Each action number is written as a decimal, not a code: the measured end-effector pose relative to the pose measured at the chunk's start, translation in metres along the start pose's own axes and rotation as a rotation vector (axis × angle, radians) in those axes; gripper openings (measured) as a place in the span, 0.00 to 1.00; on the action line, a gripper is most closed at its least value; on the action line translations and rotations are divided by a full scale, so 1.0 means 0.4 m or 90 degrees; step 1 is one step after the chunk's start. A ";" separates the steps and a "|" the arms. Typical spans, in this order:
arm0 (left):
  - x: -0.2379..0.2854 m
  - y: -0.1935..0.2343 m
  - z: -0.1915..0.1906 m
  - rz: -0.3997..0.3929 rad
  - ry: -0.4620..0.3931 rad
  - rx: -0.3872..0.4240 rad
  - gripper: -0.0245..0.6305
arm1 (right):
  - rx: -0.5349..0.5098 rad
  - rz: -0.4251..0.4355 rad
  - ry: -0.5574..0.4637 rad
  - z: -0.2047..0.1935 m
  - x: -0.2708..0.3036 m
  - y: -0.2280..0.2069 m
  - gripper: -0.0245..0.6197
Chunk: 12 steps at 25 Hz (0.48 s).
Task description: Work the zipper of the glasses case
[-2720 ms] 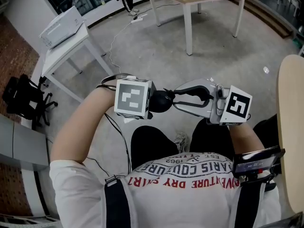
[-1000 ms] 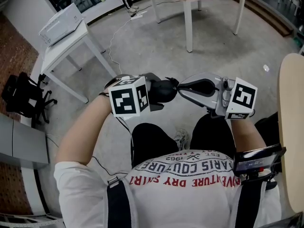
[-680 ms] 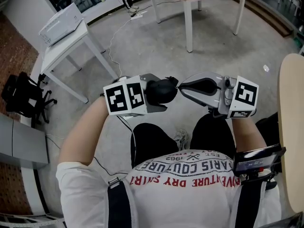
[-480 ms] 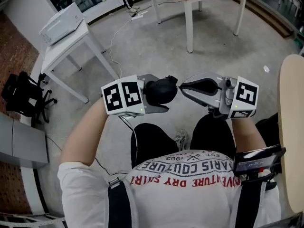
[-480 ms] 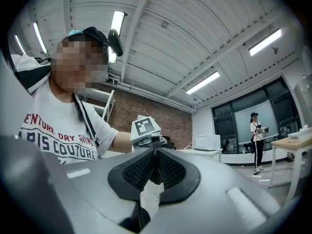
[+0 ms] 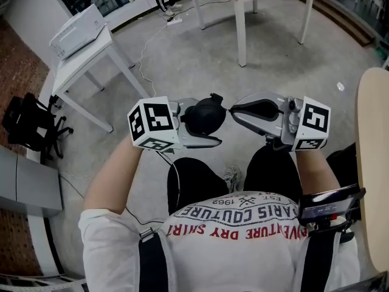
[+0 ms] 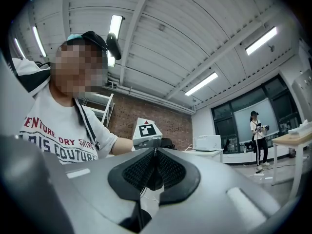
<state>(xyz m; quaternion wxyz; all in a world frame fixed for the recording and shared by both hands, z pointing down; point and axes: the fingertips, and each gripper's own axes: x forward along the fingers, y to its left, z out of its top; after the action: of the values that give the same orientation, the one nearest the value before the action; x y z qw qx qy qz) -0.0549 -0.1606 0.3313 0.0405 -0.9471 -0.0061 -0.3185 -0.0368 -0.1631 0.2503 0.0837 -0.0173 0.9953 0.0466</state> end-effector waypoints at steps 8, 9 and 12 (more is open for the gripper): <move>0.004 -0.002 0.027 -0.013 -0.087 -0.041 0.41 | 0.021 0.001 -0.008 -0.005 -0.005 -0.005 0.07; 0.003 -0.001 0.030 -0.011 -0.095 -0.041 0.41 | 0.025 0.001 -0.011 -0.005 -0.005 -0.005 0.07; -0.003 0.000 0.047 -0.007 -0.136 -0.052 0.41 | 0.036 0.001 -0.021 -0.004 -0.005 -0.005 0.07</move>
<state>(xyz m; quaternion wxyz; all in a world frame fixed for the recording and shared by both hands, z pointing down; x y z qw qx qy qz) -0.0445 -0.1590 0.3154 -0.0005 -0.9764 -0.0027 -0.2159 -0.0350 -0.1651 0.2519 0.1005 -0.0137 0.9947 0.0188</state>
